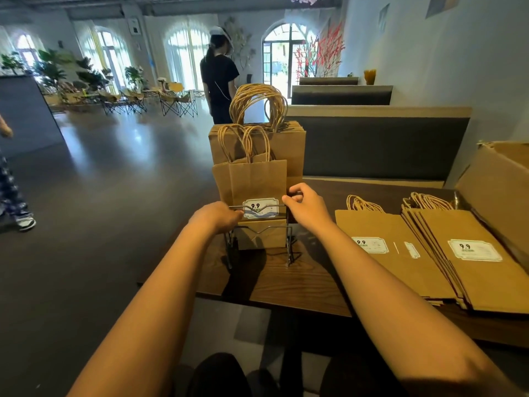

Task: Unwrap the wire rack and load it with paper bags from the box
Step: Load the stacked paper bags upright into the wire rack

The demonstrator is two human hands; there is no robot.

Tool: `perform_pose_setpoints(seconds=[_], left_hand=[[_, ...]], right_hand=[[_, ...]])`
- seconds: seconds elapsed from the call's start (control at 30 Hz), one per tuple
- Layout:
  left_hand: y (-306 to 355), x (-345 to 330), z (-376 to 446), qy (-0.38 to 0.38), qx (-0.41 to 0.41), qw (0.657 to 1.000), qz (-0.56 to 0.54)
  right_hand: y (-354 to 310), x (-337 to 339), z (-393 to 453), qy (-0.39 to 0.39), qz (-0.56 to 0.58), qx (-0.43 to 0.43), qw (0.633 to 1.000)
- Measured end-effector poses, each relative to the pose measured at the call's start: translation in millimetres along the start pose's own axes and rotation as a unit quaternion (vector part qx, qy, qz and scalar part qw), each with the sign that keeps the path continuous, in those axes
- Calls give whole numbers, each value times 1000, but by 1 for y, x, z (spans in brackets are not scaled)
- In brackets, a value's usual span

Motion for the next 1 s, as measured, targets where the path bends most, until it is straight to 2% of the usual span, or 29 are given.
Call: perform_pose_setpoints(seconds=[0.13,0.23,0.4,0.5,0.6,0.67,0.77,0.87,1.0], left_hand=[[2,19,-9,99,21,994,47],[26,21,-19,150,-22,988,26],[80,5,-50,183,-125,966,-131],[112,-25,-64,143,-150,953,-222],[132,-82,-75,48,-105,946,-304],[143,-127,-86,-28,-76,940,-330],[151,-180,-103,-103,-55,943,-311],[162,-208,-118,-149,-35,927,-343],[167,-220,-115,-146,-16,919,-367]], right_hand=[[4,13,-1,13,7,-3,1000],[13,24,-2,20,8,-8,1000],[41,50,-1,37,-23,-19,999],[69,75,3,62,-55,-40,996],[109,103,0,83,-154,-79,982],[140,123,-8,79,-248,-120,958],[176,148,-23,44,-378,-157,911],[191,164,-30,34,-420,-158,893],[190,170,-28,62,-422,-130,895]])
Point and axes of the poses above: each hand's wrist, its own z-axis towards the middle knuckle, its own x-axis out of the back of the hand, y = z × x, the point moved 10 cm from there along z, towards the middle knuckle, and after that the axes turned 15 degrees about y, right-handed, at the moved point
